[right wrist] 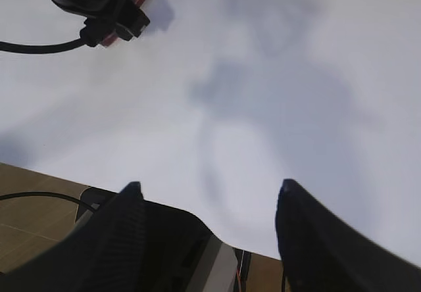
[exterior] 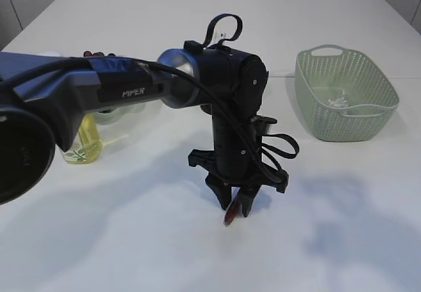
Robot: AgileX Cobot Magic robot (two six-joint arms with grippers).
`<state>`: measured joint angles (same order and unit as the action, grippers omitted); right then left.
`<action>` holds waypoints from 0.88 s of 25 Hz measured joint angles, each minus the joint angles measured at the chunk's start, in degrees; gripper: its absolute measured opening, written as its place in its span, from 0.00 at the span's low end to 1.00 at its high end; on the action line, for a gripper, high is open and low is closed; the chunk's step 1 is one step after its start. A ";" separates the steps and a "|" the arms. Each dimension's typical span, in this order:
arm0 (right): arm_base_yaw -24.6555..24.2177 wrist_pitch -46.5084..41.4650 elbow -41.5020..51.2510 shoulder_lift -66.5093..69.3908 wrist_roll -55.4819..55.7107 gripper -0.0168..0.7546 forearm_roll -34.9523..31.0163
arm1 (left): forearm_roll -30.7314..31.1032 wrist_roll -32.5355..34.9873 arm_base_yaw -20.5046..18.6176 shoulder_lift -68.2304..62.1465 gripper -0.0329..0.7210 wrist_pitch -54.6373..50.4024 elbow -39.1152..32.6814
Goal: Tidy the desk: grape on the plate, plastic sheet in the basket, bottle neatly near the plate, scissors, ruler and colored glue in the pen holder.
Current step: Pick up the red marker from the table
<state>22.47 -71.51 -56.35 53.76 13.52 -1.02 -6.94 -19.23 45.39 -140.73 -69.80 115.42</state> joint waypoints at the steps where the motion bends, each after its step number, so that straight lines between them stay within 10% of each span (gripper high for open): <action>1: 0.00 0.00 0.00 0.00 0.00 0.66 0.00 | 0.00 0.00 0.00 -0.25 0.41 0.00 0.00; 22: 0.00 0.00 0.00 0.00 0.00 0.66 0.00 | 1.45 0.00 0.00 -0.42 0.36 0.00 0.00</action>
<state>22.47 -71.51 -56.35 53.76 13.52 -1.02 -5.49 -19.23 45.39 -141.15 -69.80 115.42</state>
